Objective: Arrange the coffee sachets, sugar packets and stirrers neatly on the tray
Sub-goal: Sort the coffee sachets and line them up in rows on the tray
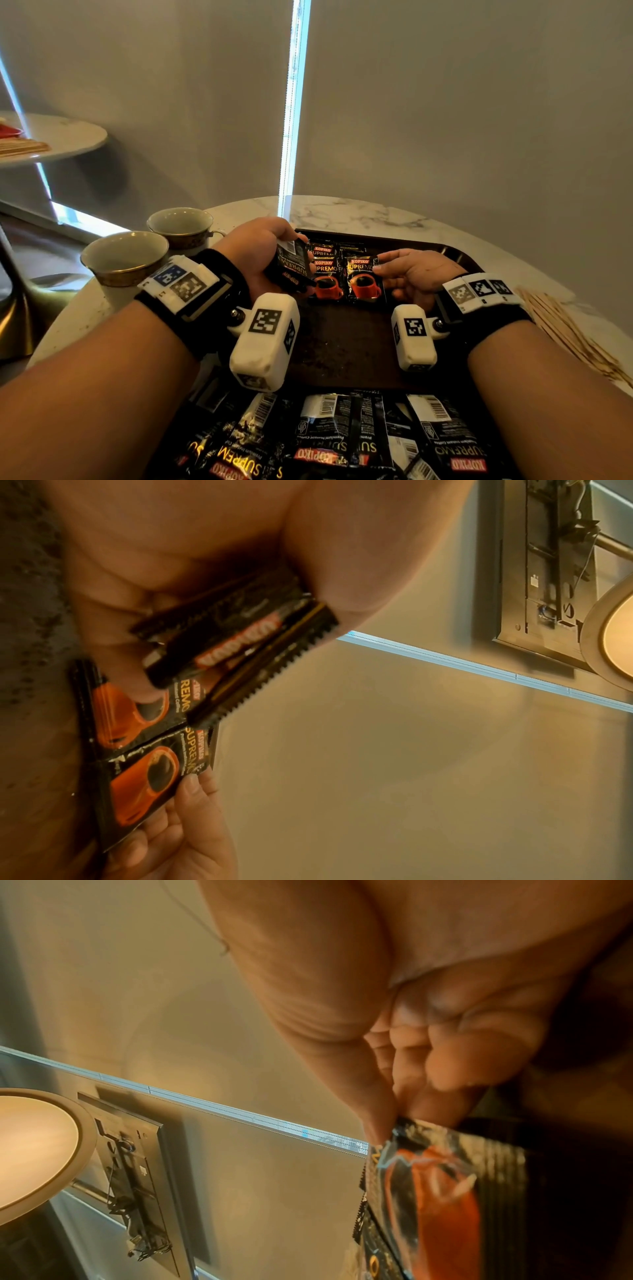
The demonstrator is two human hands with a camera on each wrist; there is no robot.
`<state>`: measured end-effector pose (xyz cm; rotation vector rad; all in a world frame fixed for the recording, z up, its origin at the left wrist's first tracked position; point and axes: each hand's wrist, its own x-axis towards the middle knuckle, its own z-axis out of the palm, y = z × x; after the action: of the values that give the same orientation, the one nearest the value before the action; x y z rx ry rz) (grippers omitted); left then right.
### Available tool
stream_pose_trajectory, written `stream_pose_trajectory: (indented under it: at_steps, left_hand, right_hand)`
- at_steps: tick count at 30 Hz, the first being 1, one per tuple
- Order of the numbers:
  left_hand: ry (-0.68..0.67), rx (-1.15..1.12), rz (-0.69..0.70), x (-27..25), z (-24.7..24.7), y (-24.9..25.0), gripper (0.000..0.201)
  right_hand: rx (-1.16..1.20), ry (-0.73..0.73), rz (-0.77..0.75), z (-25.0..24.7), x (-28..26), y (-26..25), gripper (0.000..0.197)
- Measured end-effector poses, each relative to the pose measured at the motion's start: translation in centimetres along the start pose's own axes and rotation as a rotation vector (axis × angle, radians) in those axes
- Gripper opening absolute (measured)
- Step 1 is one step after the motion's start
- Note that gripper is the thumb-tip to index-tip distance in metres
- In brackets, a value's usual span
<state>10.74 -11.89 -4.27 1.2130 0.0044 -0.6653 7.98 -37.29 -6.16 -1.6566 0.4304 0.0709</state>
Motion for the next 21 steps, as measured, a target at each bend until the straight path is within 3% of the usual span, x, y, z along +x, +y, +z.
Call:
stream_pose_trajectory:
  at_steps: [9, 15, 21]
  left_hand:
    - [0.081, 0.191, -0.055, -0.25, 0.88, -0.69, 0.024]
    - [0.126, 0.254, -0.057, -0.10, 0.78, -0.77, 0.036]
    - [0.124, 0.306, -0.030, -0.29, 1.05, -0.55, 0.025]
  right_hand:
    - [-0.049, 0.033, -0.028, 0.19, 0.10, 0.18, 0.025]
    - [-0.105, 0.057, -0.038, 0.34, 0.11, 0.07, 0.025]
    - [-0.084, 0.056, -0.016, 0.40, 0.06, 0.03, 0.021]
